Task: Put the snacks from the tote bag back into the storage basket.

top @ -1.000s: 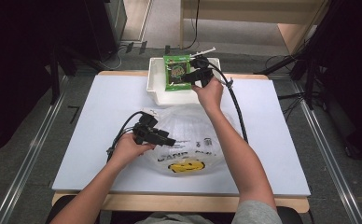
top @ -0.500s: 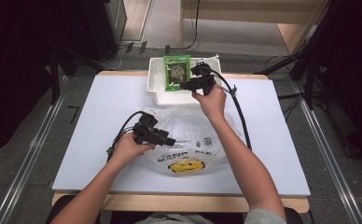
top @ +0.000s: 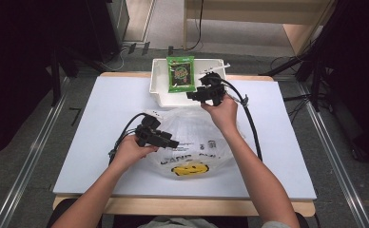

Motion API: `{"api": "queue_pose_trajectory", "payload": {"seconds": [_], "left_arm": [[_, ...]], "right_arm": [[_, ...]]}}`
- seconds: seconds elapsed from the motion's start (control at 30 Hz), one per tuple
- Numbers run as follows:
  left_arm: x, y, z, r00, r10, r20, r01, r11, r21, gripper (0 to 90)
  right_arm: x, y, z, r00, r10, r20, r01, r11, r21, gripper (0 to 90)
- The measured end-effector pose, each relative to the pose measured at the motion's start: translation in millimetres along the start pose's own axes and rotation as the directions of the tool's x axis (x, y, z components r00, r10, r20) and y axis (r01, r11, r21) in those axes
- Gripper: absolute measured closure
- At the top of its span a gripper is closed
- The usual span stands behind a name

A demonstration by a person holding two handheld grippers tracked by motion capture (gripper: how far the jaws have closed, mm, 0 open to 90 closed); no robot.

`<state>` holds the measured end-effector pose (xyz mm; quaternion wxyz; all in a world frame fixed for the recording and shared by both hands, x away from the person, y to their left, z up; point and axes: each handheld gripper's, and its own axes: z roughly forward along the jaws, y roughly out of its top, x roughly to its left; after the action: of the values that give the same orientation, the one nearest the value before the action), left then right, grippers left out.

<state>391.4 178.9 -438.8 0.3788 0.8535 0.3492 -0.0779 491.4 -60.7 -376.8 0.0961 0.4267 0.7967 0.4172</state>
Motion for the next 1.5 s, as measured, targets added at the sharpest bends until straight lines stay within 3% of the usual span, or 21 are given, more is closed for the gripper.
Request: {"api": "queue_pose_trajectory", "payload": {"seconds": [0.7,1.5], "left_arm": [[-0.9,1.1,-1.4,1.0,0.007,-0.003,-0.007,1.0,-0.001,40.8],[-2.2,1.9,-3.0,1.0,0.008,0.0,-0.008,1.0,-0.004,40.6]], "right_arm": [[7.8,-48.0,-28.8,0.9985,-0.011,-0.053,0.011,0.9999,0.002,46.8],[20.6,-96.0,-48.3,0.9967,-0.055,-0.06,0.057,0.9978,0.033,45.3]]}}
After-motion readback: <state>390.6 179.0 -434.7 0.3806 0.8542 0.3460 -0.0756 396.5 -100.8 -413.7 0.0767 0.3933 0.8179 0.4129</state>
